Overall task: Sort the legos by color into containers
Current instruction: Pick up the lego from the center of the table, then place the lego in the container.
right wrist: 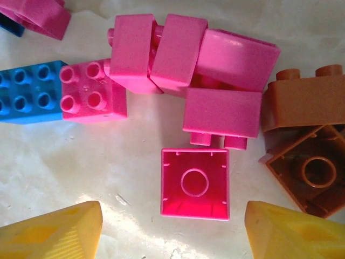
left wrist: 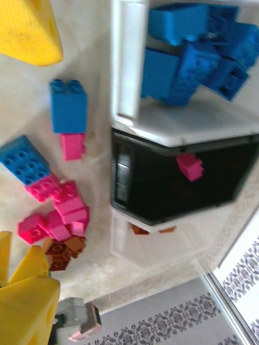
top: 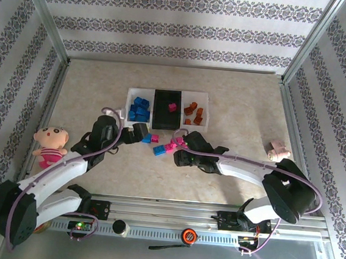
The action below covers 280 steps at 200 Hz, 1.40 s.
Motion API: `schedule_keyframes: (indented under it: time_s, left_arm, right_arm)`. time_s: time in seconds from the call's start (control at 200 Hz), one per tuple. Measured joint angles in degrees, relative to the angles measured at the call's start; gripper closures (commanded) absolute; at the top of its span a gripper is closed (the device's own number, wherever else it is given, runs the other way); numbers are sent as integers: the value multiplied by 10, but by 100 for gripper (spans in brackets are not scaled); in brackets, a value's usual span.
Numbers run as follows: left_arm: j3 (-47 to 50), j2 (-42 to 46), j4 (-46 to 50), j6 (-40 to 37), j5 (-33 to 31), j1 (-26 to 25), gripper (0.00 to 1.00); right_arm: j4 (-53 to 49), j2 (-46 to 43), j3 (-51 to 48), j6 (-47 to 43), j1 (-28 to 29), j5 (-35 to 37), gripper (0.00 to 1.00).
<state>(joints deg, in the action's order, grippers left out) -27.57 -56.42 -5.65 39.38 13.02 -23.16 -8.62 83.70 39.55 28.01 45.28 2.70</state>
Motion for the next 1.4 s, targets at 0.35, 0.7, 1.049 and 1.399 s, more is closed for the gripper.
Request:
schedule_keyframes:
  time_s: [0.35, 0.7, 1.049, 1.399]
  left_arm:
    - [42, 47, 0, 19, -3, 0, 0]
    - [45, 51, 0, 19, -12, 0, 0]
    - [47, 43, 0, 19, 3, 0, 0]
    - [57, 53, 11, 19, 10, 0, 1]
  right_arm:
    - [-19, 74, 47, -17, 0, 46, 46]
    - [-20, 71, 43, -30, 3, 45, 71]
    - [-18, -61, 85, -58, 0, -38, 73]
    - [-17, 188, 363, -71, -53, -35, 72]
